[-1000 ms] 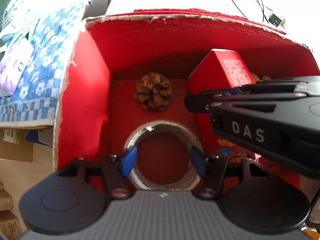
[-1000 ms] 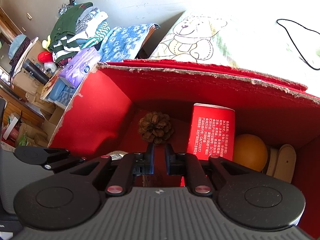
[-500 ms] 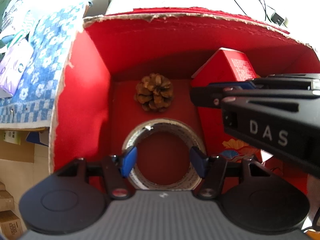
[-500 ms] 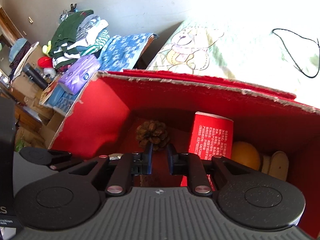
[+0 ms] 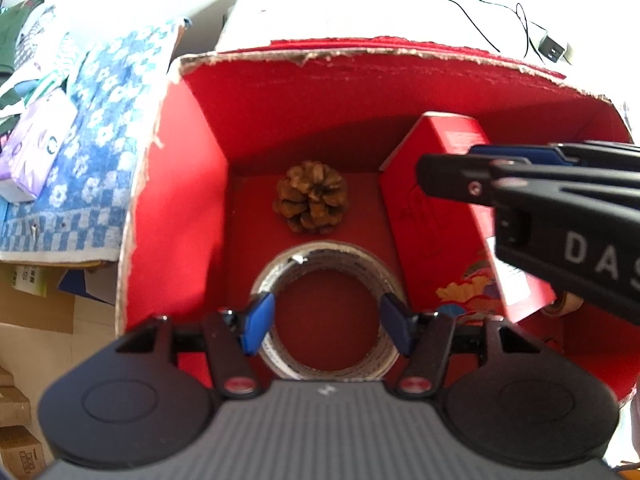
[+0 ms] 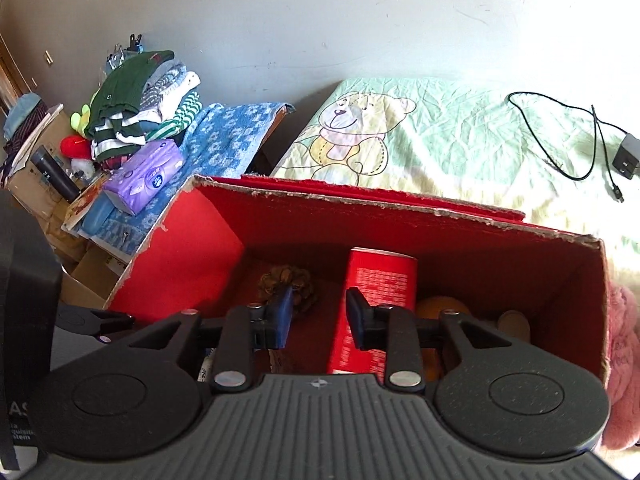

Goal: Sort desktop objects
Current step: 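Open both grippers and release the tape roll on the box floor, then raise both open grippers up out of the red box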

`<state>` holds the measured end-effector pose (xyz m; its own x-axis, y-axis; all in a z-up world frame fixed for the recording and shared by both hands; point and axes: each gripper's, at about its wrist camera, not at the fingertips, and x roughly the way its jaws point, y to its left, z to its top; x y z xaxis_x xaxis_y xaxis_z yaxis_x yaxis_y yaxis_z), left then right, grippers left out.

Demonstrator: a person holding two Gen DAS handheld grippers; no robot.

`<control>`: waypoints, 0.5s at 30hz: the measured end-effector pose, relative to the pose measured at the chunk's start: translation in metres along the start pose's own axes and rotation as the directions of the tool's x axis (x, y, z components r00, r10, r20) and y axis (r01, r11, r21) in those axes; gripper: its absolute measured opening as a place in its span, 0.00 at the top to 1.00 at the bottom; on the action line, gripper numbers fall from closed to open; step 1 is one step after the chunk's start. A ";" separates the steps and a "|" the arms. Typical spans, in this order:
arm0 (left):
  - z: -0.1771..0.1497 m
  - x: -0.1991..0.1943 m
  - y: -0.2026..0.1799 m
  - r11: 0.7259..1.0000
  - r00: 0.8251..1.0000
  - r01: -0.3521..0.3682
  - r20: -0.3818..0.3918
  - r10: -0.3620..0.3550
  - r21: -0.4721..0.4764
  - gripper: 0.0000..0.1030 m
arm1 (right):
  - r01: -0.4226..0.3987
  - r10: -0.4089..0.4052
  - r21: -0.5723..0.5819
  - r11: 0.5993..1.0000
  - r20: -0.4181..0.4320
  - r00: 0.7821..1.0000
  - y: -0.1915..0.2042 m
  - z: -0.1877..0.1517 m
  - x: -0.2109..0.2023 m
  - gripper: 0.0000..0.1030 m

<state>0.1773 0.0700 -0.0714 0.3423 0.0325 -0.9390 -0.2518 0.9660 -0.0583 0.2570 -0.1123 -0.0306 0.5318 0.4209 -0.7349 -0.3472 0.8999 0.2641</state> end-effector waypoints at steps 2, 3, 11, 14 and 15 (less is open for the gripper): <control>0.000 -0.002 0.000 1.000 1.000 -0.001 0.007 0.001 -0.005 0.39 | 0.009 -0.009 0.004 1.000 0.010 1.000 0.002 -0.002 -0.004 0.65; -0.001 -0.003 0.000 1.000 1.000 -0.001 0.012 0.002 -0.007 0.39 | 0.016 -0.016 0.001 1.000 0.015 1.000 0.003 -0.002 -0.006 0.62; -0.007 -0.017 -0.002 1.000 0.998 -0.013 0.068 0.014 -0.017 0.38 | 0.053 -0.054 0.023 0.998 0.036 0.998 0.005 -0.008 -0.019 0.54; -0.009 -0.023 -0.002 1.000 0.997 -0.017 0.080 0.019 -0.022 0.38 | 0.065 -0.066 0.039 0.997 0.036 0.997 0.005 -0.012 -0.024 0.53; -0.010 -0.025 -0.003 1.000 0.996 -0.019 0.083 0.021 -0.024 0.38 | 0.070 -0.072 0.042 0.997 0.039 0.997 0.005 -0.014 -0.026 0.53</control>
<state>0.1604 0.0639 -0.0513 0.4110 0.0740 -0.9086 -0.2798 0.9588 -0.0485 0.2307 -0.1206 -0.0188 0.5846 0.3595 -0.7273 -0.2763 0.9311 0.2381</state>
